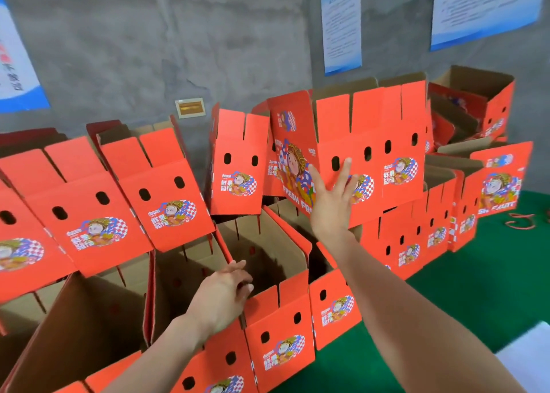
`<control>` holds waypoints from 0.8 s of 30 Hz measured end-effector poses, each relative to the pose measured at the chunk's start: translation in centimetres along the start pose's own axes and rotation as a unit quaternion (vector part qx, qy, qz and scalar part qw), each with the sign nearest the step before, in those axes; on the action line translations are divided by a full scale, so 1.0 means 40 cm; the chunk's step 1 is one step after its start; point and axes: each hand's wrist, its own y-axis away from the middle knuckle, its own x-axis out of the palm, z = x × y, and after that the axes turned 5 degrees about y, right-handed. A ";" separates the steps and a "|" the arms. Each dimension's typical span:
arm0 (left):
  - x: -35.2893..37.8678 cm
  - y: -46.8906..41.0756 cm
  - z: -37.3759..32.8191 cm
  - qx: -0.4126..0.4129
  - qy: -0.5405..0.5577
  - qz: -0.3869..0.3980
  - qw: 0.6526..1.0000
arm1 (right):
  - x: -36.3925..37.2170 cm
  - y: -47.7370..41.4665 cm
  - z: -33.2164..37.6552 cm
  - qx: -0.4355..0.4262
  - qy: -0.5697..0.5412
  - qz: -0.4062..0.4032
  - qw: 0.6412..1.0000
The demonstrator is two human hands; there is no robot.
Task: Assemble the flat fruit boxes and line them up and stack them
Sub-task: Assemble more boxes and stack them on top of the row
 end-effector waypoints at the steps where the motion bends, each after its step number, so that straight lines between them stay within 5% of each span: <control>1: 0.002 -0.001 0.001 0.001 0.002 -0.001 1.000 | 0.006 -0.007 -0.003 0.009 0.009 0.015 1.000; 7: 0.006 -0.004 -0.009 -0.011 0.030 0.015 0.999 | 0.003 -0.053 -0.033 0.029 0.027 0.097 0.994; 11: -0.006 0.017 -0.005 -0.026 0.059 0.050 0.997 | -0.045 -0.111 -0.044 0.036 0.074 0.222 0.972; 14: -0.036 0.070 0.019 -0.026 0.004 0.043 0.999 | -0.072 -0.122 -0.042 0.057 0.060 0.272 0.959; 19: -0.151 0.217 0.101 -0.074 -0.033 -0.029 0.996 | -0.089 -0.038 0.002 0.088 -0.055 0.221 0.970; 24: -0.285 0.445 0.189 -0.109 0.020 -0.137 0.984 | -0.133 0.099 0.223 0.047 -0.318 -0.063 0.945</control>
